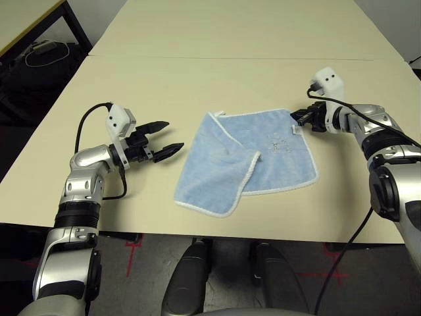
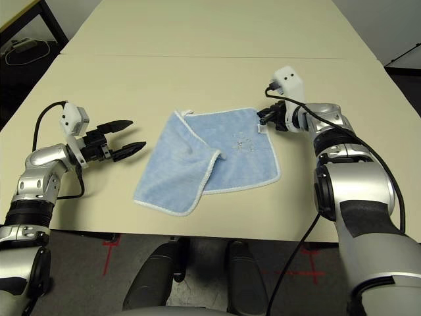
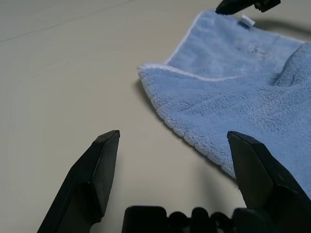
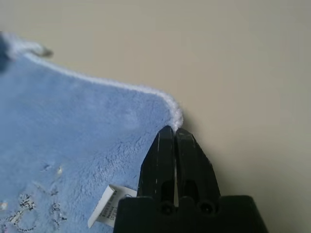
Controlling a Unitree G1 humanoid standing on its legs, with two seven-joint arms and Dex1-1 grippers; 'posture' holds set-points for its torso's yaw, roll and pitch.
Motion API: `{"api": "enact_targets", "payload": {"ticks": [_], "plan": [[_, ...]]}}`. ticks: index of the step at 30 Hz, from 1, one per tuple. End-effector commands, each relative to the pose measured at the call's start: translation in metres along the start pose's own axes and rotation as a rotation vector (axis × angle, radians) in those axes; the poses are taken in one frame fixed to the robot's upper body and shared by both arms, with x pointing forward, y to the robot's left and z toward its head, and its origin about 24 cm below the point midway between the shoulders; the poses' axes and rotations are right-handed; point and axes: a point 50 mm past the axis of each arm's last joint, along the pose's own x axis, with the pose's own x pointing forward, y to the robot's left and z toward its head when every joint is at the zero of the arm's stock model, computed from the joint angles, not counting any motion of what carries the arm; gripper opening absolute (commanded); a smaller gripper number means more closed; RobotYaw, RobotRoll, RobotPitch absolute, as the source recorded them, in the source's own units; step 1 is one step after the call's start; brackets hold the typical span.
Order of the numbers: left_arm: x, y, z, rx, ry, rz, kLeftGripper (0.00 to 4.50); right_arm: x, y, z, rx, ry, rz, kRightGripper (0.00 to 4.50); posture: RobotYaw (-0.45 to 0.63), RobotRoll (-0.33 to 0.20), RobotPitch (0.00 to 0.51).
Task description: Fold the towel and set it aside.
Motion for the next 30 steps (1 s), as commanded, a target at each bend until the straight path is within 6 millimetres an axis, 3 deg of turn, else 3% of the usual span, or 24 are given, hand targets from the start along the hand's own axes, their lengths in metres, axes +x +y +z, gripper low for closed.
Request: {"api": "enact_targets", "payload": {"ticks": [1, 11, 21, 25, 30], "plan": [[0.005, -0.001, -0.001, -0.010, 0.006, -0.023, 4.50, -0.009, -0.002, 0.000, -0.064, -0.088, 0.001, 0.05, 0.10, 0.000, 0.189], [0.017, 0.003, 0.002, -0.005, -0.010, -0.020, 4.50, -0.012, 0.002, 0.024, -0.203, -0.292, -0.015, 0.05, 0.06, 0.000, 0.179], [0.025, 0.001, -0.002, -0.025, -0.016, -0.024, 4.50, 0.006, 0.025, 0.094, -0.442, -0.575, -0.079, 0.05, 0.05, 0.000, 0.176], [0.030, 0.001, 0.000, -0.035, -0.032, -0.018, 4.50, 0.011, 0.032, 0.125, -0.441, -0.693, -0.140, 0.05, 0.05, 0.000, 0.172], [0.038, 0.007, 0.012, -0.096, -0.109, 0.031, 4.50, 0.014, 0.044, 0.146, -0.491, -0.774, -0.103, 0.05, 0.05, 0.000, 0.174]]}}
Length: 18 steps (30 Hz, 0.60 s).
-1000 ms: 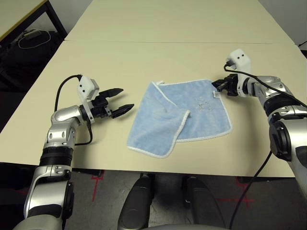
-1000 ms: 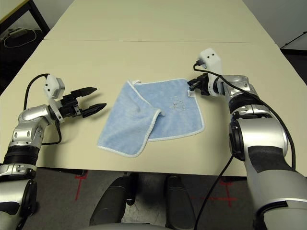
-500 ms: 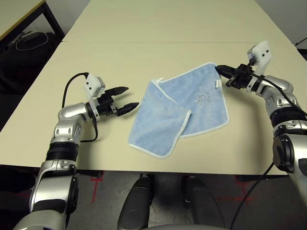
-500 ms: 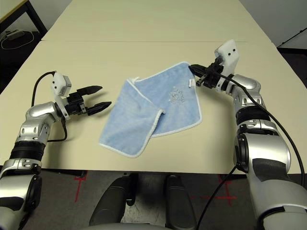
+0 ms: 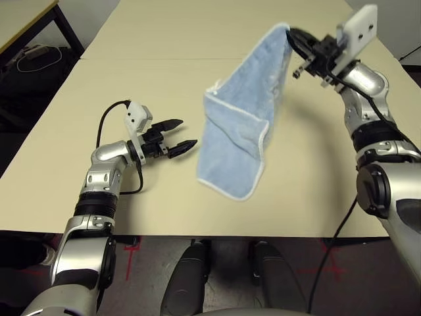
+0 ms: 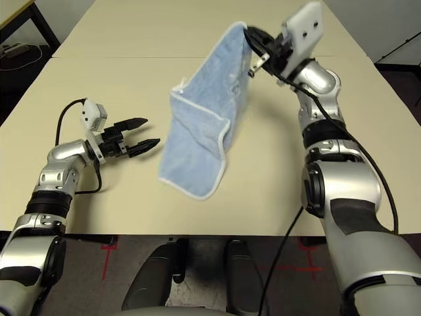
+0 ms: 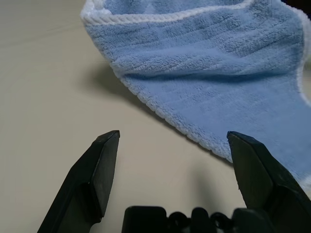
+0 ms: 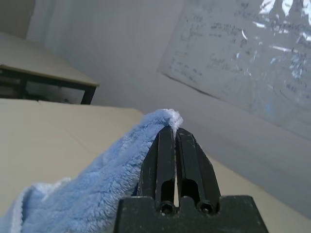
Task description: Fold the towel and set it aside.
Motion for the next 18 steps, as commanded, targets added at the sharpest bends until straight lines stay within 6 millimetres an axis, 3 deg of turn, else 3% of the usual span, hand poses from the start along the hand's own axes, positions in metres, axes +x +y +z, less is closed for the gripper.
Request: {"api": "enact_targets", "payload": {"ticks": [1, 7, 18], "plan": [[0.006, 0.003, 0.006, -0.039, -0.036, 0.018, 4.50, 0.008, 0.004, 0.010, -0.028, -0.065, 0.046, 0.05, 0.05, 0.000, 0.173], [0.012, 0.002, 0.007, -0.033, -0.029, -0.001, 4.50, 0.023, 0.009, 0.039, -0.092, -0.215, 0.117, 0.05, 0.04, 0.000, 0.167], [0.011, 0.002, 0.003, -0.032, -0.008, -0.018, 4.50, 0.030, -0.008, 0.063, -0.135, -0.276, 0.062, 0.05, 0.04, 0.000, 0.165]]}}
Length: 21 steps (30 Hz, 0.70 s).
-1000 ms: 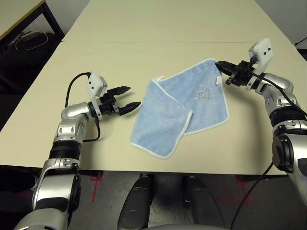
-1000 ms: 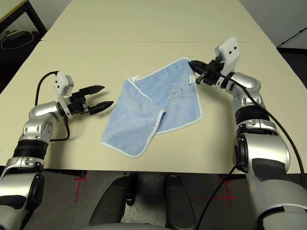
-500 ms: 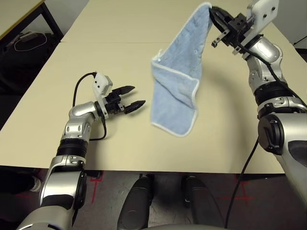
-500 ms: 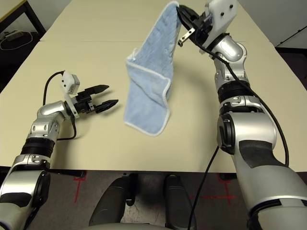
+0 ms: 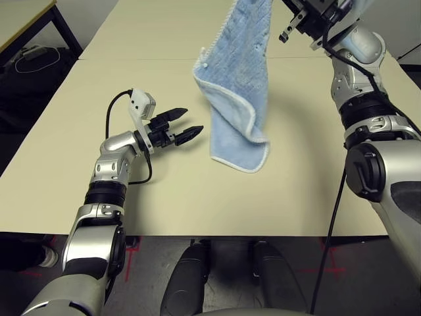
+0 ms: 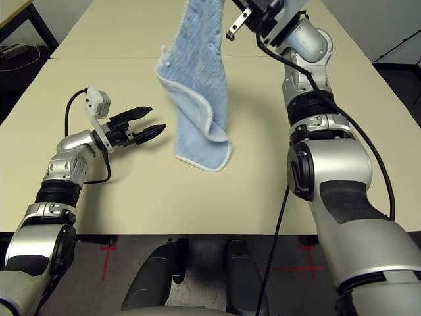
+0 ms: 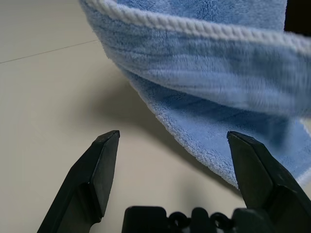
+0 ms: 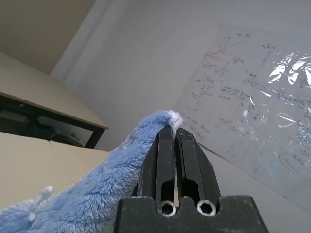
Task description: Fold the towel and set it aside.
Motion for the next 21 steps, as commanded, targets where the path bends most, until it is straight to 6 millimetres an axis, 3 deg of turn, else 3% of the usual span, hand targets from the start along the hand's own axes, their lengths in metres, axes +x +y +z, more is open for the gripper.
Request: {"api": "enact_targets", "payload": {"ticks": [1, 10, 21], "plan": [[-0.001, -0.001, -0.004, -0.006, 0.026, -0.019, 4.50, 0.006, -0.015, 0.017, -0.055, -0.055, -0.040, 0.05, 0.04, 0.000, 0.165], [-0.001, -0.004, -0.004, -0.032, 0.054, -0.068, 4.50, 0.013, -0.024, 0.030, -0.080, -0.089, -0.062, 0.05, 0.04, 0.000, 0.162], [0.026, -0.015, -0.011, -0.187, 0.076, -0.081, 4.50, 0.015, -0.015, 0.027, -0.048, -0.109, -0.023, 0.05, 0.05, 0.000, 0.152]]}}
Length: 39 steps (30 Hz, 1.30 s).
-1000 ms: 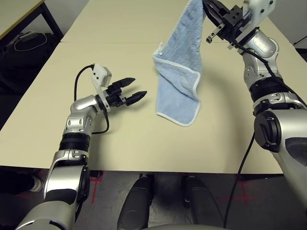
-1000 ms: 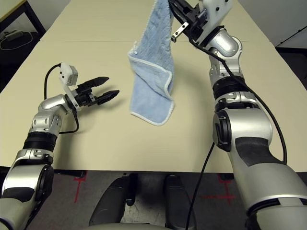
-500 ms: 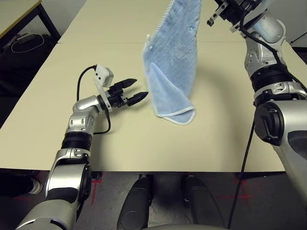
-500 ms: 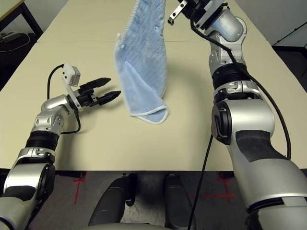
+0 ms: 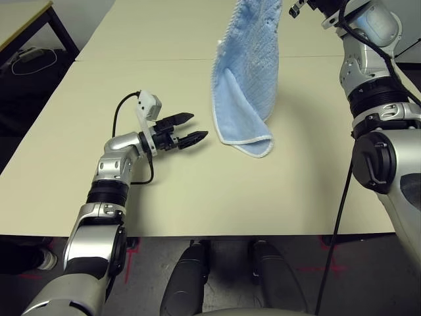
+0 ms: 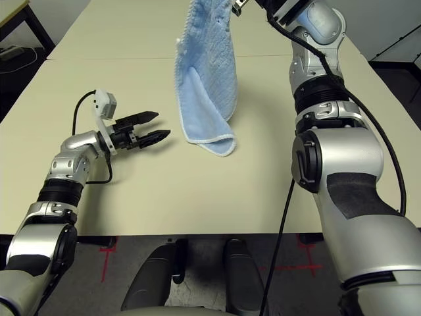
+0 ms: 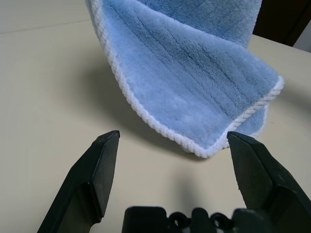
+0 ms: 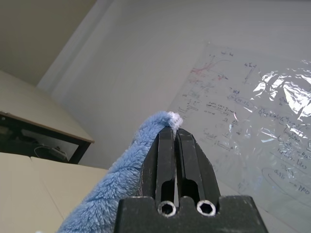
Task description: Fold the towel and set it aside.
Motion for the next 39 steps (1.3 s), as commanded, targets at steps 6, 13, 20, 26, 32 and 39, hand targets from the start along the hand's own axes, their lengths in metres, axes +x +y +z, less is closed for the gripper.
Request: {"api": "enact_targets", "payload": {"ticks": [6, 13, 20, 26, 32, 39], "plan": [[0.021, -0.009, 0.001, -0.113, -0.004, -0.017, 4.50, 0.004, -0.003, 0.006, 0.003, -0.027, 0.001, 0.05, 0.06, 0.000, 0.165], [0.022, -0.019, -0.009, -0.211, 0.056, -0.068, 4.50, 0.007, 0.006, 0.004, 0.027, -0.049, 0.006, 0.05, 0.05, 0.000, 0.169], [0.021, -0.025, -0.014, -0.242, 0.060, -0.043, 4.50, 0.005, 0.007, 0.005, 0.035, -0.068, 0.012, 0.05, 0.07, 0.000, 0.135], [0.020, -0.018, -0.010, -0.239, 0.050, -0.004, 4.50, 0.008, 0.009, 0.004, 0.054, -0.062, 0.008, 0.05, 0.05, 0.000, 0.175], [0.019, -0.012, -0.006, -0.226, 0.061, 0.027, 4.50, 0.012, 0.009, 0.006, 0.059, -0.069, 0.010, 0.05, 0.06, 0.000, 0.199], [0.019, -0.014, -0.009, -0.264, 0.095, 0.027, 4.50, 0.014, 0.012, 0.007, 0.066, -0.080, 0.011, 0.05, 0.04, 0.000, 0.228]]}}
